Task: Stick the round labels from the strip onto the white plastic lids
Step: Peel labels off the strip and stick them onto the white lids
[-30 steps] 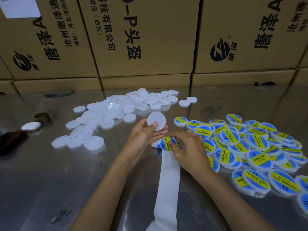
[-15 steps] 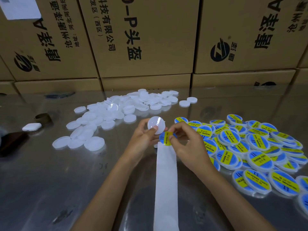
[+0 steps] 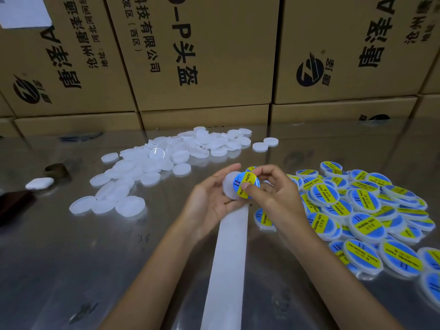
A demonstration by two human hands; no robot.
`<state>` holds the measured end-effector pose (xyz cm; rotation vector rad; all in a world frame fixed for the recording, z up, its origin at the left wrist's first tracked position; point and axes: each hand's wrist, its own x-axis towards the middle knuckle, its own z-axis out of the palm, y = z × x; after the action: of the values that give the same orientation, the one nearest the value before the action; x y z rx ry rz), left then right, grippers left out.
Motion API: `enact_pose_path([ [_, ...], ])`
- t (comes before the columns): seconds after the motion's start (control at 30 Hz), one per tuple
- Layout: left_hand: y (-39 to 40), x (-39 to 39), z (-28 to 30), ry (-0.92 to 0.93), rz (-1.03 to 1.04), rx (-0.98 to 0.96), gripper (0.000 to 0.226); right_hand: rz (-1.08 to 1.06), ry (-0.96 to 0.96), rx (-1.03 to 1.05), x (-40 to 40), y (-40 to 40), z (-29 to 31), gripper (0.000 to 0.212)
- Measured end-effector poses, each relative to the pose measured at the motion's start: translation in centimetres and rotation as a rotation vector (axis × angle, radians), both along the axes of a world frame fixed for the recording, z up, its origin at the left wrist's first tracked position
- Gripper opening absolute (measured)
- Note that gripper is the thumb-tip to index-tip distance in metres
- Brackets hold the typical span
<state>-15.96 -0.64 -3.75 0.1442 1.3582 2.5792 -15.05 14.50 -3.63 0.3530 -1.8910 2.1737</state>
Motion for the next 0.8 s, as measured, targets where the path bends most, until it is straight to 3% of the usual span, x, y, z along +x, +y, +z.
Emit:
enact_pose_path([
  [0.17,0.8,0.1,-0.2,0.007,-0.079,-0.011,0.041,-0.030,0.029,0.125,-0.2,-0.3,-0.4,0.028],
  [0.53,1.2,0.4,0.0,0.014,-0.072,-0.032,0.040,-0.091,0.043,0.167,-0.5,-0.3,-1.0,0.032],
  [0.8,1.6,0.7,0.4,0.011,-0.053,-0.016,0.040,-0.282,0.185,0.341,-0.6,-0.3,-1.6,0.034],
])
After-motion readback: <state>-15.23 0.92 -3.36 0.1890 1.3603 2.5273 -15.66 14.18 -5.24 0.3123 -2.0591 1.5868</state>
